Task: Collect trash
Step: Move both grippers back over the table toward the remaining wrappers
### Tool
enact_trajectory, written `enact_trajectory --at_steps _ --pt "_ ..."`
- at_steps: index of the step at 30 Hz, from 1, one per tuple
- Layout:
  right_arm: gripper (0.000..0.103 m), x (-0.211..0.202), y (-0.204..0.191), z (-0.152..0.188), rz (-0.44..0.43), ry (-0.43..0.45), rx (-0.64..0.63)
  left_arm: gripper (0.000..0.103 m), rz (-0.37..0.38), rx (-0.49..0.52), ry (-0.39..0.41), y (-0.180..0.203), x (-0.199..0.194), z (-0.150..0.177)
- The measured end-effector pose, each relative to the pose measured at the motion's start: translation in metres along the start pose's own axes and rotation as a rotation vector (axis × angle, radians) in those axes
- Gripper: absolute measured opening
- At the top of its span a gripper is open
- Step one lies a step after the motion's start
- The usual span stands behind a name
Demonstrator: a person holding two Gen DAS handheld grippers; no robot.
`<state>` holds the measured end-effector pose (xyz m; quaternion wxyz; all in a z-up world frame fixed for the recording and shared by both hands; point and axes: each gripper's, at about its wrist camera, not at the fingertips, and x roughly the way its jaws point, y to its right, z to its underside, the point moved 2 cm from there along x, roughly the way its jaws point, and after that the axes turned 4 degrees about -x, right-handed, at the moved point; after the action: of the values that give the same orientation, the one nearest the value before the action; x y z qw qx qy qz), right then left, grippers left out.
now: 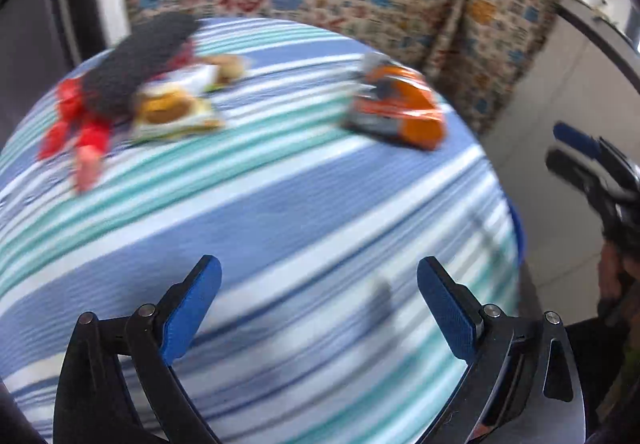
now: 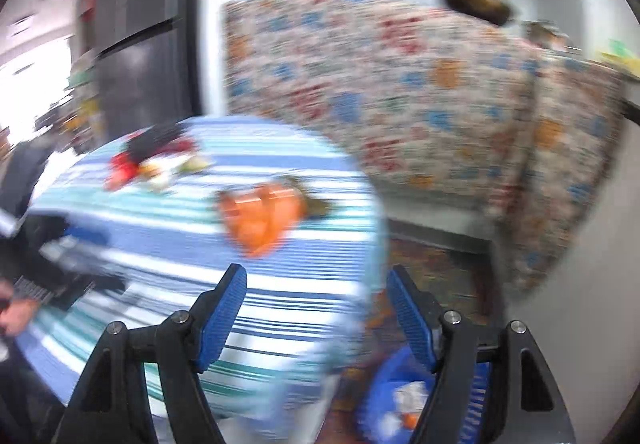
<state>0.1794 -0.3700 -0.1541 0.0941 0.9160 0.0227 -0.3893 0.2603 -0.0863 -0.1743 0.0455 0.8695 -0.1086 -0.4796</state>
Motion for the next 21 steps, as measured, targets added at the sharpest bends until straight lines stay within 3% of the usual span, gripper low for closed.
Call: enact_trajectory --at_steps 4,8,14,21 --pt "0.074 0.030 -0.065 -0.001 -0.118 -0.072 -0.025 0.099 -0.077 -0.012 0.054 -0.043 -0.001 -0.008" --pt "0.074 0.054 -0.106 0.006 -0.110 -0.144 -0.088 0.098 -0.113 0.015 0.061 -0.067 0.003 -0.014" --pt "0.074 0.067 -0.122 0.010 -0.120 -0.172 -0.105 0.098 -0.112 -0.041 0.047 -0.109 -0.001 -0.005" --pt "0.076 0.080 -0.117 0.004 -0.164 -0.170 -0.083 0.103 -0.195 -0.025 0.020 -0.133 0.003 -0.009"
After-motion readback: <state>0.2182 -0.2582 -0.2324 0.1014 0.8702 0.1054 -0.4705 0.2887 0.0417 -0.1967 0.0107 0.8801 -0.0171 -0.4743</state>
